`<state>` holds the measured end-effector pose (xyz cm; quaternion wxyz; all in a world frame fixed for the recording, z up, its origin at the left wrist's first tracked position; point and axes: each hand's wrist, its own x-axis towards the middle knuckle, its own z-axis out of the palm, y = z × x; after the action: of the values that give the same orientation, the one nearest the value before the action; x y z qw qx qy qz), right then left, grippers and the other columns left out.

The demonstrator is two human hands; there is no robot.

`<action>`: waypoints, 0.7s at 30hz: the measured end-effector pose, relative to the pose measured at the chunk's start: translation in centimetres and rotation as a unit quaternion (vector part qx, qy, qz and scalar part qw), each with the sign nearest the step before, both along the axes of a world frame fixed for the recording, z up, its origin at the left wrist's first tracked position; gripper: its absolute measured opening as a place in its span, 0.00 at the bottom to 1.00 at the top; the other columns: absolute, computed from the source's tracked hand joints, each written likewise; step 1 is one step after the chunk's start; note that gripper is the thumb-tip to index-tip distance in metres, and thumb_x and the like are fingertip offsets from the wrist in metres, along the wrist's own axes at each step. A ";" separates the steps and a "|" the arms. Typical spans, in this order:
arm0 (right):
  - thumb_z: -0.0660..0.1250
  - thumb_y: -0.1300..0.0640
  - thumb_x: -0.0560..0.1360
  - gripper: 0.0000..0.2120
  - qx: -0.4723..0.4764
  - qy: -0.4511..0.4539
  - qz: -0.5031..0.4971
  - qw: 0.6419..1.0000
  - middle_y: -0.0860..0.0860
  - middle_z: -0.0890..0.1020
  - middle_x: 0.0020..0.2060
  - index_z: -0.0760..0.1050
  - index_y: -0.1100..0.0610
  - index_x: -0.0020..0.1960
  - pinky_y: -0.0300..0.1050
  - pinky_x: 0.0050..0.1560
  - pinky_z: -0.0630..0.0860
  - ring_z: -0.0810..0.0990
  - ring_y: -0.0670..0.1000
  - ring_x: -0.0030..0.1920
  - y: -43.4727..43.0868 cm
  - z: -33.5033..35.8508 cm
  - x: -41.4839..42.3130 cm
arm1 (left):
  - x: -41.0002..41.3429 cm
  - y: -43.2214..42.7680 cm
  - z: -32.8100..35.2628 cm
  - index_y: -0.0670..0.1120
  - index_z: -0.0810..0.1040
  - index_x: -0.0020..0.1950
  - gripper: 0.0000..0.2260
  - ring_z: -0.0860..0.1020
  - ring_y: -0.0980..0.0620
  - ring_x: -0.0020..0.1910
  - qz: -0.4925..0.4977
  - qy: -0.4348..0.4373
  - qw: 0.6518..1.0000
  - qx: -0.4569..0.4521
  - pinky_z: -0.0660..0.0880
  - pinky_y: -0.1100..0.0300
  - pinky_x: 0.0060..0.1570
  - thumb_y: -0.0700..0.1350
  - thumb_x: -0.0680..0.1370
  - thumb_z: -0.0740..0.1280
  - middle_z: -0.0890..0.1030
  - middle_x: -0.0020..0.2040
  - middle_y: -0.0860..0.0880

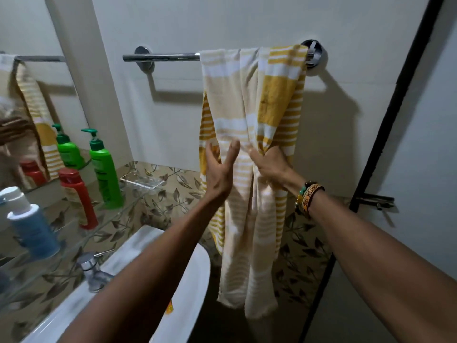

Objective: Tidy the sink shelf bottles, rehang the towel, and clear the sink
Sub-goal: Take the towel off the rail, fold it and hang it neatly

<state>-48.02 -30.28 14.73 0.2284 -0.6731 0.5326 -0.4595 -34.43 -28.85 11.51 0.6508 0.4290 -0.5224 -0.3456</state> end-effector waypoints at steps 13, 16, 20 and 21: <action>0.66 0.47 0.79 0.17 -0.041 0.103 0.095 0.989 0.49 0.82 0.58 0.76 0.54 0.64 0.44 0.52 0.75 0.80 0.48 0.55 2.8 -4.8 -1.1 | -3.6 -1.8 9.0 0.41 0.52 0.77 0.48 0.69 0.41 0.70 0.042 -0.193 0.980 -0.027 0.70 0.46 0.68 0.53 0.69 0.78 0.70 0.72 0.41; 0.76 0.44 0.69 0.24 0.048 0.040 0.156 0.986 0.48 0.85 0.53 0.78 0.52 0.61 0.45 0.51 0.81 0.84 0.48 0.53 2.6 -4.1 -2.3 | -3.6 -1.6 7.5 0.43 0.62 0.74 0.29 0.75 0.40 0.62 0.083 -0.251 0.963 -0.050 0.74 0.47 0.61 0.41 0.76 0.67 0.77 0.64 0.42; 0.71 0.40 0.67 0.13 0.054 -0.233 0.108 0.965 0.48 0.86 0.39 0.85 0.49 0.43 0.50 0.44 0.79 0.85 0.48 0.40 1.7 -1.8 -3.6 | -2.9 -1.1 4.3 0.43 0.66 0.71 0.21 0.75 0.41 0.61 0.066 -0.288 0.953 -0.067 0.74 0.47 0.60 0.41 0.78 0.64 0.77 0.63 0.43; 0.71 0.35 0.66 0.18 0.045 -0.260 0.081 0.961 0.49 0.86 0.41 0.85 0.48 0.45 0.51 0.45 0.80 0.85 0.50 0.42 1.4 -1.1 -3.7 | -2.9 -0.8 3.3 0.42 0.67 0.70 0.20 0.75 0.42 0.61 0.060 -0.288 0.953 -0.072 0.74 0.47 0.59 0.41 0.78 0.64 0.77 0.62 0.42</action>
<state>-51.72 -28.86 13.62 0.4256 -0.5602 0.4184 -0.5744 -37.35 -29.70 14.83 0.5216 0.4929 -0.6844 -0.1286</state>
